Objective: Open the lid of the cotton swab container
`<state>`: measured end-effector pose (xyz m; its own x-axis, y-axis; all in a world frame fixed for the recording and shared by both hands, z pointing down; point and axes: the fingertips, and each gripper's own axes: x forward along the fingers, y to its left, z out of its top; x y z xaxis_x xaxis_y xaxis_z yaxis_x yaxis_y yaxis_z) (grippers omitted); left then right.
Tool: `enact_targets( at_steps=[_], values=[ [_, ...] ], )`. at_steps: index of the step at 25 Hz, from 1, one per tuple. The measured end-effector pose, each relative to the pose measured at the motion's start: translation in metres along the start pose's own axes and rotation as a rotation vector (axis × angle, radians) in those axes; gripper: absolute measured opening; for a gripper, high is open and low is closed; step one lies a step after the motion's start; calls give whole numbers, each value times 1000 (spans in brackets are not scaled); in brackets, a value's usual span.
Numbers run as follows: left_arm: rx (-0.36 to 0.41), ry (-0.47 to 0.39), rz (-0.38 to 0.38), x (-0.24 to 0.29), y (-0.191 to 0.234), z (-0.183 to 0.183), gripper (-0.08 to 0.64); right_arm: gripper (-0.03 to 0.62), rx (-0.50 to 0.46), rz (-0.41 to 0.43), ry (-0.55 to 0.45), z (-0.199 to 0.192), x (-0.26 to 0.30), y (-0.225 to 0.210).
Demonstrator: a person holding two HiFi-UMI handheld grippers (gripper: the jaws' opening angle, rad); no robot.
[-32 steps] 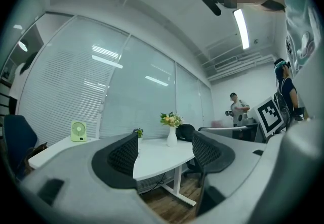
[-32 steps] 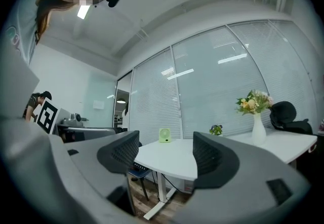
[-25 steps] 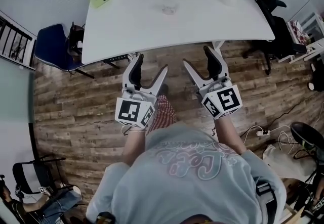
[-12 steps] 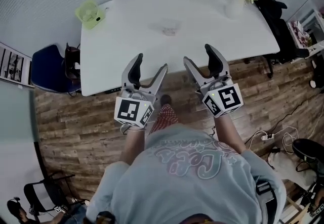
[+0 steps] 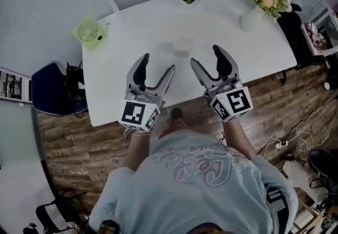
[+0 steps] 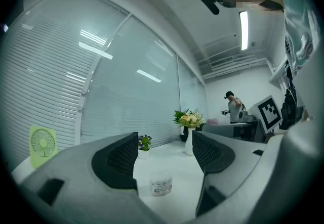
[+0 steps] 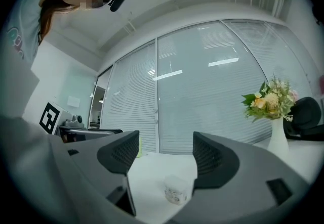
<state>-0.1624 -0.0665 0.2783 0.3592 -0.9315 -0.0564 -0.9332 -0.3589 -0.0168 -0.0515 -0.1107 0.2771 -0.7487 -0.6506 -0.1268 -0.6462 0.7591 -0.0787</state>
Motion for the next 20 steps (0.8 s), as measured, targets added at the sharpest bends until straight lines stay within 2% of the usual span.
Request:
enact_targets(
  at_steps=[8,20],
  values=[
    [-4,6,-40,36,39,-4,307,318,8,-48,-1,-5,44,-23],
    [6,7,-105,72,69,-8,307,318,-4,-92,-4,-10,79,-44]
  ],
)
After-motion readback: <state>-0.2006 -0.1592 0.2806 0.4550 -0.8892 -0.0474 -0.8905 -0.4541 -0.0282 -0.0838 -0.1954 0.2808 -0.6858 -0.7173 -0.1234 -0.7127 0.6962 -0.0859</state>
